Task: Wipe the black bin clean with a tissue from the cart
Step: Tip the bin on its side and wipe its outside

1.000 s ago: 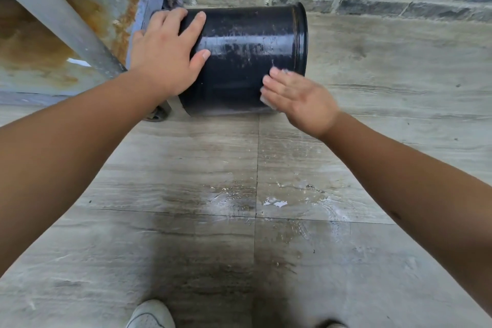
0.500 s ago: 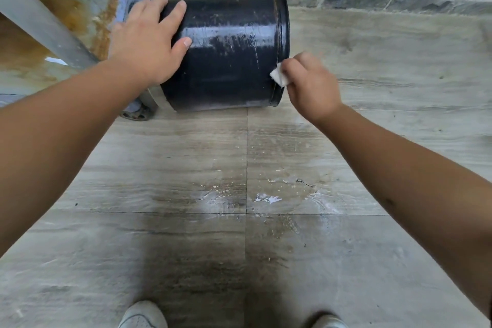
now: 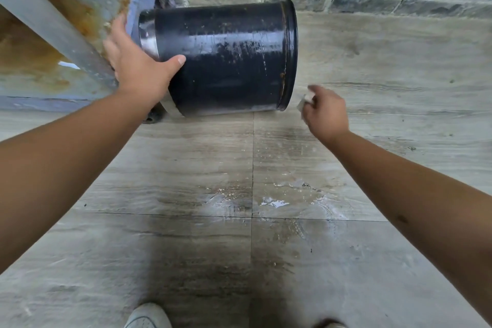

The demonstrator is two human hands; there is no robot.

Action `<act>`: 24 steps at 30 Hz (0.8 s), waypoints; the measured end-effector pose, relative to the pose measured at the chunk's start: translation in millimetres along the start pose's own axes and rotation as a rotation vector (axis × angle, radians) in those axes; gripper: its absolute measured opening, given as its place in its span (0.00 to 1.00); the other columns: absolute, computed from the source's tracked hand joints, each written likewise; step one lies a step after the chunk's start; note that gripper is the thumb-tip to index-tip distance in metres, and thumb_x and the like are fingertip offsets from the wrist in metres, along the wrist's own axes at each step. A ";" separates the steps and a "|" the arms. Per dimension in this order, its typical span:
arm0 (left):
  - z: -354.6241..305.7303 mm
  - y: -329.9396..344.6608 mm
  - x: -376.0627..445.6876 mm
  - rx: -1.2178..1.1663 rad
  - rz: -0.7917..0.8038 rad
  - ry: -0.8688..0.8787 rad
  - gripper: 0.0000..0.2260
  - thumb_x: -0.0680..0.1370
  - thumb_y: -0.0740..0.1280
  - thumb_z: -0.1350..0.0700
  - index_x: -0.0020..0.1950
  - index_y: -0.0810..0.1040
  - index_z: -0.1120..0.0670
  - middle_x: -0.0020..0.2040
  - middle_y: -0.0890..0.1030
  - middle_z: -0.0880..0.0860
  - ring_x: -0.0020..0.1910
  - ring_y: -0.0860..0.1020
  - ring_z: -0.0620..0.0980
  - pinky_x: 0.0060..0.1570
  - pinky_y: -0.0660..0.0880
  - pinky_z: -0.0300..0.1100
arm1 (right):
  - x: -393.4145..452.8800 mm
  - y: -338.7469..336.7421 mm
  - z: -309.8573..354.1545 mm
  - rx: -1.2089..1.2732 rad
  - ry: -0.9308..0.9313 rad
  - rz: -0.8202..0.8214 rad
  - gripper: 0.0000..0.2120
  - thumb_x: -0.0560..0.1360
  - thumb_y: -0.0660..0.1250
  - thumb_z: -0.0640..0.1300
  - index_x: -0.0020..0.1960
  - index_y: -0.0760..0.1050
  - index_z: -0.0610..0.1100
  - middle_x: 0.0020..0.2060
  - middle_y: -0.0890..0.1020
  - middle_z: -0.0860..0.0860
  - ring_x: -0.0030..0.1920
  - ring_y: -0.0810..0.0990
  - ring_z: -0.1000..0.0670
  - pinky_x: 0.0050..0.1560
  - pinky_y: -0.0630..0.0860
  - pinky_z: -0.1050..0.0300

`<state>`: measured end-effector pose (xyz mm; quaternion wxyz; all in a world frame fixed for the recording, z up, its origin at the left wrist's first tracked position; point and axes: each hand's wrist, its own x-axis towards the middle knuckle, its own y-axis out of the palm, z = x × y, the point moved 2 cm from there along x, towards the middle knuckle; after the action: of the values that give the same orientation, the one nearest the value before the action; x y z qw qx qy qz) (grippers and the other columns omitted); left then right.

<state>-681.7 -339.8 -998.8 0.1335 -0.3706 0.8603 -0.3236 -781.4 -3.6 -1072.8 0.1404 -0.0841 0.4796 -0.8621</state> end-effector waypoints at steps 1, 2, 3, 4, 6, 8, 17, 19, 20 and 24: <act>1.9 0.8 1.7 -0.072 0.023 -0.088 0.36 0.65 0.75 0.42 0.69 0.67 0.50 0.65 0.72 0.52 0.65 0.73 0.53 0.65 0.70 0.47 | 3.1 -5.9 8.0 0.083 -0.023 -0.036 0.22 0.77 0.62 0.40 0.71 0.69 0.43 0.48 0.83 0.43 0.48 0.80 0.45 0.49 0.75 0.56; 1.8 1.6 3.0 -0.126 0.056 -0.152 0.30 0.65 0.75 0.44 0.63 0.72 0.53 0.59 0.77 0.52 0.59 0.77 0.54 0.61 0.75 0.49 | 4.2 -9.0 18.5 0.118 -0.080 -0.037 0.25 0.76 0.62 0.41 0.73 0.67 0.46 0.43 0.82 0.47 0.44 0.79 0.48 0.47 0.73 0.61; 1.3 2.2 4.4 -0.170 0.078 -0.192 0.25 0.67 0.75 0.47 0.59 0.75 0.55 0.55 0.80 0.53 0.55 0.80 0.54 0.57 0.77 0.51 | 2.1 -10.3 30.4 0.124 -0.145 -0.025 0.28 0.75 0.61 0.41 0.74 0.65 0.50 0.38 0.81 0.51 0.40 0.78 0.52 0.42 0.71 0.66; -0.1 0.1 6.6 -0.199 0.093 -0.207 0.21 0.68 0.75 0.50 0.57 0.76 0.56 0.54 0.82 0.53 0.53 0.81 0.53 0.56 0.78 0.51 | -0.2 -10.2 39.8 0.147 -0.181 -0.022 0.28 0.74 0.61 0.40 0.73 0.65 0.54 0.33 0.78 0.56 0.36 0.76 0.57 0.37 0.68 0.70; -0.7 -1.2 8.7 -0.193 0.127 -0.187 0.18 0.70 0.75 0.53 0.57 0.77 0.56 0.53 0.83 0.54 0.52 0.81 0.52 0.55 0.78 0.52 | -4.8 -8.9 45.7 0.301 -0.105 0.008 0.27 0.72 0.60 0.39 0.68 0.69 0.59 0.29 0.75 0.57 0.31 0.74 0.58 0.32 0.68 0.69; -4.4 -3.1 7.1 -0.218 0.175 -0.145 0.16 0.71 0.74 0.56 0.57 0.77 0.54 0.54 0.83 0.54 0.53 0.82 0.52 0.57 0.78 0.52 | -3.7 -10.0 42.9 0.452 -0.001 0.046 0.26 0.72 0.61 0.37 0.64 0.72 0.61 0.32 0.78 0.53 0.31 0.73 0.58 0.35 0.72 0.63; -91.6 -16.9 -1.6 -0.075 0.299 0.371 0.16 0.71 0.72 0.56 0.56 0.73 0.49 0.43 0.81 0.42 0.35 0.76 0.33 0.45 0.76 0.36 | -56.2 -17.7 -1.5 0.409 0.165 0.385 0.26 0.76 0.69 0.39 0.72 0.69 0.54 0.40 0.77 0.51 0.36 0.75 0.57 0.37 0.73 0.70; -105.3 -17.3 -9.1 0.053 0.330 0.477 0.18 0.70 0.73 0.57 0.57 0.73 0.49 0.37 0.80 0.40 0.33 0.76 0.31 0.38 0.71 0.26 | -78.7 -16.5 -4.2 0.398 0.167 0.437 0.27 0.76 0.70 0.41 0.72 0.68 0.53 0.34 0.70 0.54 0.31 0.72 0.60 0.34 0.69 0.72; -110.0 -17.2 -14.2 0.118 0.355 0.533 0.17 0.70 0.74 0.57 0.56 0.74 0.49 0.35 0.79 0.41 0.33 0.76 0.31 0.35 0.68 0.24 | -89.1 -17.4 -3.5 0.415 0.157 0.461 0.28 0.76 0.71 0.41 0.73 0.68 0.54 0.33 0.68 0.54 0.30 0.71 0.61 0.33 0.69 0.72; -117.3 -9.7 -37.3 0.352 0.473 0.773 0.15 0.71 0.75 0.59 0.52 0.73 0.52 0.39 0.79 0.48 0.45 0.76 0.49 0.44 0.68 0.42 | -115.3 -25.5 2.3 0.561 0.134 0.472 0.29 0.75 0.72 0.38 0.71 0.69 0.54 0.30 0.69 0.59 0.28 0.69 0.61 0.35 0.71 0.69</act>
<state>-705.7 -264.1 -904.3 -0.0654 0.0105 0.8396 -0.5392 -675.8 44.5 -1051.0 0.3211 0.1269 0.2392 -0.9075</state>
